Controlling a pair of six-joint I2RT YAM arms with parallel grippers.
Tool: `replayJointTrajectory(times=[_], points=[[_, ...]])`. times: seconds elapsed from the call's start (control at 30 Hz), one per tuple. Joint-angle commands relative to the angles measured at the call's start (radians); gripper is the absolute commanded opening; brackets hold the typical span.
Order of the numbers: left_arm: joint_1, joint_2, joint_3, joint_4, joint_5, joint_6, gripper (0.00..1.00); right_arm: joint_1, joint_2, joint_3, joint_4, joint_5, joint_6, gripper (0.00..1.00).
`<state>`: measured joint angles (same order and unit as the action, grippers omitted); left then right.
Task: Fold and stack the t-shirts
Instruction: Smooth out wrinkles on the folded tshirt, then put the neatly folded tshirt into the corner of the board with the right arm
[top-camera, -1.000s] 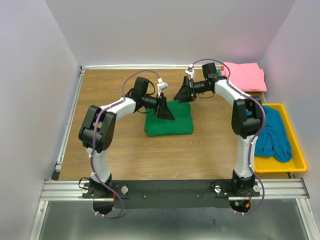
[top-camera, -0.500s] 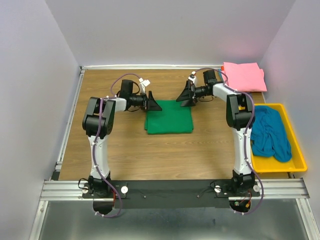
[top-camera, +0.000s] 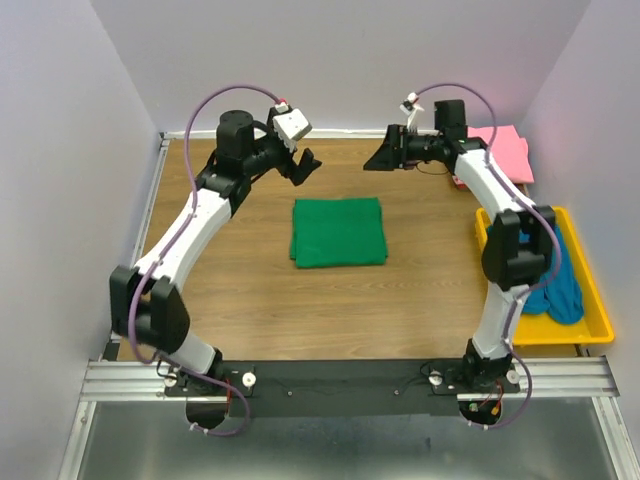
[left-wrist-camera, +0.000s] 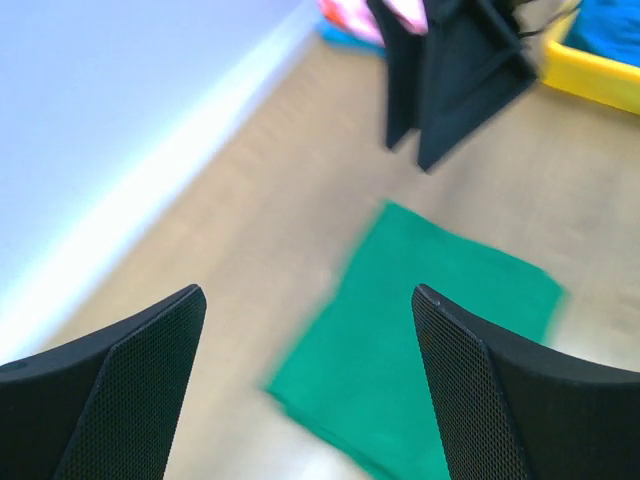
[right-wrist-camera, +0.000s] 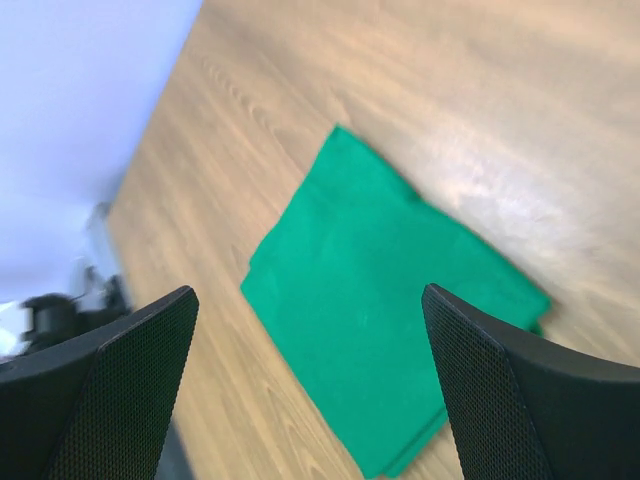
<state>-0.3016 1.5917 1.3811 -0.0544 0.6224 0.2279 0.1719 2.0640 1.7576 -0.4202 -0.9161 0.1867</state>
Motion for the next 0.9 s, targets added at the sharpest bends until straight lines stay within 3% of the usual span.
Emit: replayJointTrajectory(times=[0.0, 0.17, 0.3, 0.53, 0.87], points=[[-0.025, -0.103, -0.023, -0.058, -0.204, 0.265, 0.92, -0.006, -0.163, -0.096, -0.015, 0.193, -0.085, 1.0], [-0.06, -0.139, 0.001, -0.137, -0.101, 0.367, 0.92, -0.011, -0.336, -0.272, -0.014, 0.316, -0.046, 1.0], [-0.232, -0.121, -0.049, -0.179, -0.208, 0.445, 0.92, -0.025, -0.432, -0.456, -0.011, 0.364, -0.004, 1.0], [-0.497, 0.005, -0.185, -0.108, -0.315, 0.499, 0.9, -0.063, -0.472, -0.601, 0.007, 0.387, 0.069, 1.0], [-0.656, 0.237, -0.182, -0.045, -0.447, 0.571, 0.7, -0.124, -0.481, -0.73, 0.083, 0.388, 0.168, 1.0]])
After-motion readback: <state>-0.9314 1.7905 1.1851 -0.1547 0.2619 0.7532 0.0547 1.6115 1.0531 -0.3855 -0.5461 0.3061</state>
